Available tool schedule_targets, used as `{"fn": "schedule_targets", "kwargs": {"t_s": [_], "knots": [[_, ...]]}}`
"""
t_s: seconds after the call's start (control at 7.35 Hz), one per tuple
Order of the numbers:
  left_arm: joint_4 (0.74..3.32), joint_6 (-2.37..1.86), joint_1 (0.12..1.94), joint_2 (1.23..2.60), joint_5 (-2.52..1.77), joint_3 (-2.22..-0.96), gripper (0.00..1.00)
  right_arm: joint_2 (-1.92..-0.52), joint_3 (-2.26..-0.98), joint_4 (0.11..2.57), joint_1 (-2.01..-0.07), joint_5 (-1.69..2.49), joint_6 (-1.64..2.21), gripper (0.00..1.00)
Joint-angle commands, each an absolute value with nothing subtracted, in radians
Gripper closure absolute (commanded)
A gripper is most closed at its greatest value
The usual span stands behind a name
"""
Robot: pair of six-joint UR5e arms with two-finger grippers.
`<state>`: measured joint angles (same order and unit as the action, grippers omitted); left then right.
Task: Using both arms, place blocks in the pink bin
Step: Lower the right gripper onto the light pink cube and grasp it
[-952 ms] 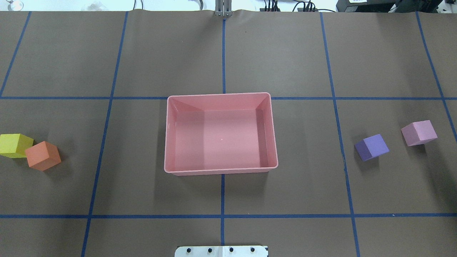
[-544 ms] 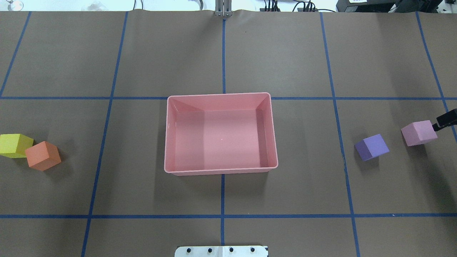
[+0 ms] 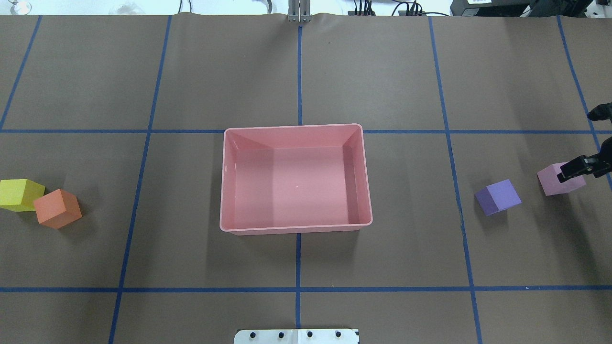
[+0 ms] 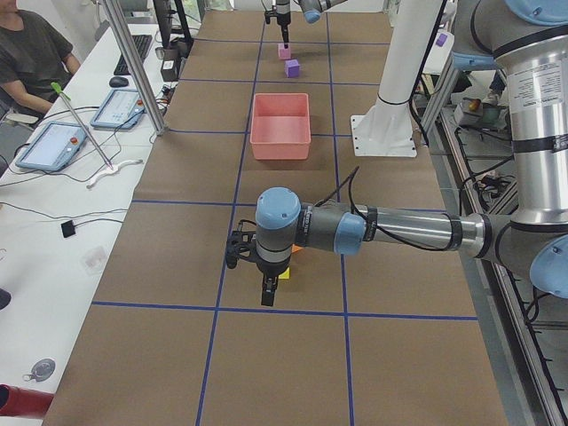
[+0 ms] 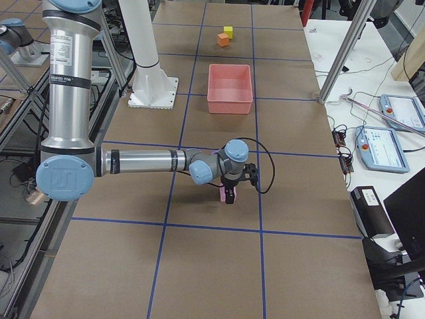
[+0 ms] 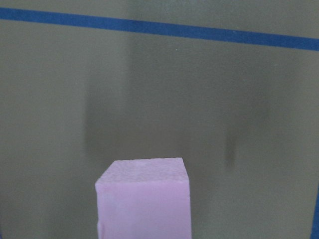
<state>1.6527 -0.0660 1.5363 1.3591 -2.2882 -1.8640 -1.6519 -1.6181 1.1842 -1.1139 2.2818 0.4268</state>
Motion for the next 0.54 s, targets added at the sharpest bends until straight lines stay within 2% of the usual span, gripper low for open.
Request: {"fn": "schedule_targets", "kwargs": {"t_s": [0.0, 0.14, 0.27, 0.41], "knots": [[1.652, -0.064, 1.539, 1.359, -2.284, -1.867, 0.00, -1.643, -1.605, 1.175, -1.083, 2.267, 0.426, 0.01], [1.652, -0.066, 1.539, 1.359, -2.284, -1.867, 0.00, -1.625, -1.588, 1.175, -1.077, 2.266, 0.428, 0.02], [1.652, -0.067, 1.539, 1.361, -2.284, -1.865, 0.00, -1.617, -1.586, 1.177, -1.077, 2.264, 0.428, 0.31], [1.652, -0.108, 1.534, 1.364, -2.286, -1.859, 0.01, -1.617, -1.585, 1.175, -1.075, 2.264, 0.428, 0.91]]}}
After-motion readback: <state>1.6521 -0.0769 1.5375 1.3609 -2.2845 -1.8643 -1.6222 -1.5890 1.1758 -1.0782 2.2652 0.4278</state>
